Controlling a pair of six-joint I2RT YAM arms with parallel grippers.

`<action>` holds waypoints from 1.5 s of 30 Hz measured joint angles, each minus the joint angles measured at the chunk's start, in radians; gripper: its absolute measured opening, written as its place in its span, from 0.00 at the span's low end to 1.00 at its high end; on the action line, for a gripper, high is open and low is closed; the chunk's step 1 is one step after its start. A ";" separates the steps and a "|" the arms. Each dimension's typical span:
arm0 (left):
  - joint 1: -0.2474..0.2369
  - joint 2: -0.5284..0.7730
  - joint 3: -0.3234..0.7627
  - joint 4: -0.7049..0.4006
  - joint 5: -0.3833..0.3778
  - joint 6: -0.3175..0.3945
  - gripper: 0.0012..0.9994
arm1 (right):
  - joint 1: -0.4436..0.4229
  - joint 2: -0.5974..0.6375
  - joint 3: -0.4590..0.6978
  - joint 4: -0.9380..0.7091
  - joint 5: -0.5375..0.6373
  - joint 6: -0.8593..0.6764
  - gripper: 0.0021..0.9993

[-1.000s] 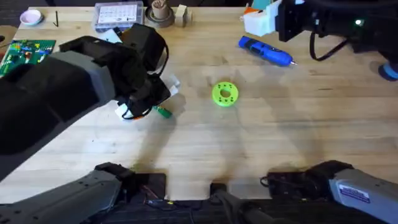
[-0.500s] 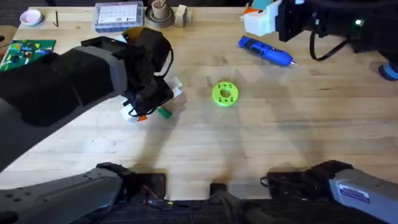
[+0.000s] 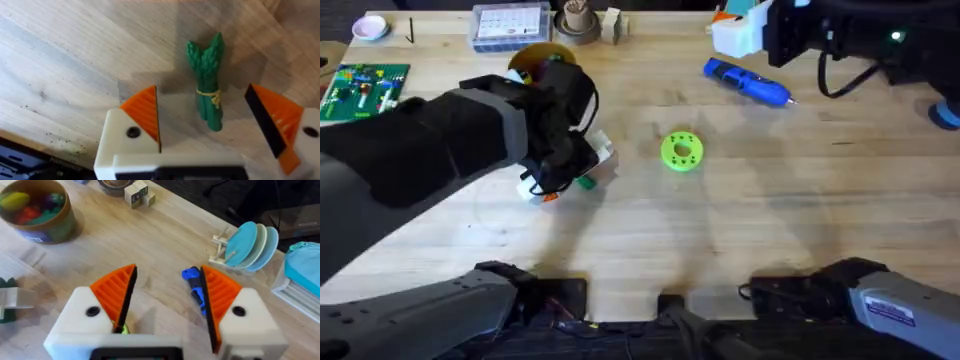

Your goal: Pick up the gripper from the table and insert it into the empty holder that is missing its gripper. Then pick up a screw, insert it into the mounting hole, and use the screwdriver to tighten it. Finally, clean up the table by picking up the vegetable and placing it into the bucket.

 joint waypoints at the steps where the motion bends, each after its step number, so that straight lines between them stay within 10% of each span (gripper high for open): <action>1: 0.000 0.000 -0.001 0.005 0.000 0.000 0.99 | 0.000 0.000 0.000 0.000 0.000 0.000 0.80; 16: 0.000 0.000 -0.002 0.016 0.007 -0.007 0.74 | 0.000 0.000 0.000 0.000 0.000 0.000 0.80; 30: 0.000 0.015 -0.010 0.010 0.033 -0.071 0.73 | 0.000 0.000 0.000 0.000 0.000 0.000 0.80; 34: 0.005 0.019 -0.010 -0.002 0.031 -0.077 0.58 | 0.000 0.000 0.000 0.000 0.000 0.000 0.80; 41: 0.010 0.020 -0.007 0.004 0.048 -0.085 0.03 | 0.000 0.000 0.000 0.000 0.000 0.000 0.81; 45: 0.010 0.020 -0.007 0.001 0.048 -0.085 0.01 | 0.000 0.000 0.000 0.000 0.000 0.000 0.83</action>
